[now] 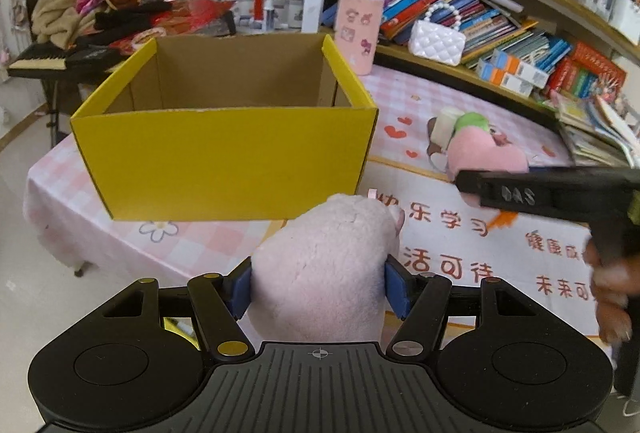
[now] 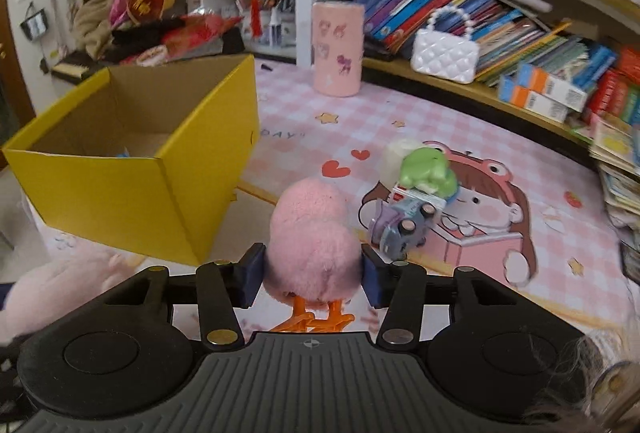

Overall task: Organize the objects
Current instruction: 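Carry the plush pig and chick plush with both tools over the yellow box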

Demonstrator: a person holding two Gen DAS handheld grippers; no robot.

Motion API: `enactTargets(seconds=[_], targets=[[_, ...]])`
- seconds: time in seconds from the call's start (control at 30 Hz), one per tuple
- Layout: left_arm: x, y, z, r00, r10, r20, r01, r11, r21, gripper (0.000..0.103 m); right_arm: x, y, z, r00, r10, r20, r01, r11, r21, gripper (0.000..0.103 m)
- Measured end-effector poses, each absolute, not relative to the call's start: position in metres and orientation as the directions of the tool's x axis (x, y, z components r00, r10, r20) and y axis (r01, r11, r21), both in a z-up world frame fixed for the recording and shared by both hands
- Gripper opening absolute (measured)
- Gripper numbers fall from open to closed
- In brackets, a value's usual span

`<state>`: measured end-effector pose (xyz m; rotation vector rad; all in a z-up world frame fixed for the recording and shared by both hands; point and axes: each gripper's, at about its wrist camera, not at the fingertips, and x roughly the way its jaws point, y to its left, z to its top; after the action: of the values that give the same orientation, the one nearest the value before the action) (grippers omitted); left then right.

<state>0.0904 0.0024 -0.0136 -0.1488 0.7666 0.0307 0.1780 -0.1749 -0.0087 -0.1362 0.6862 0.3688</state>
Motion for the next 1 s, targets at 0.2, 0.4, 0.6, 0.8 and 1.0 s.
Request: enactTargets(seconds=[0.2,0.4,0.6,0.8,1.0], targets=[[0.088,0.02,-0.006,0.749,-0.088,-0.657,-0.013,0.989,-0.147,0.064,0.134,-0.164,0.004,0.759,0.225,-0.611,-0.307,0.951,-0.03,0.046],[0.071,0.04,-0.007,0.742,-0.134,-0.657,0.033,0.986,-0.165,0.064,0.106,-0.142,0.004,0.747,0.215,-0.629,-0.282,0.959,-0.006,0.046],[0.049,0.065,-0.008,0.749,-0.146,-0.647,0.032,0.982,-0.184,0.064,0.08,-0.118,0.0,0.731,0.201,-0.653,-0.265,0.964,0.0,0.046],[0.025,0.084,-0.012,0.745,-0.151,-0.65,0.02,0.979,-0.204,0.064,0.048,-0.088,-0.009,0.698,0.209,-0.685,-0.305,0.952,-0.02,0.046],[0.004,0.099,-0.012,0.755,-0.146,-0.64,0.005,0.976,-0.216,0.064,0.025,-0.072,-0.009,0.695,0.208,-0.689,-0.318,0.948,-0.034,0.046]])
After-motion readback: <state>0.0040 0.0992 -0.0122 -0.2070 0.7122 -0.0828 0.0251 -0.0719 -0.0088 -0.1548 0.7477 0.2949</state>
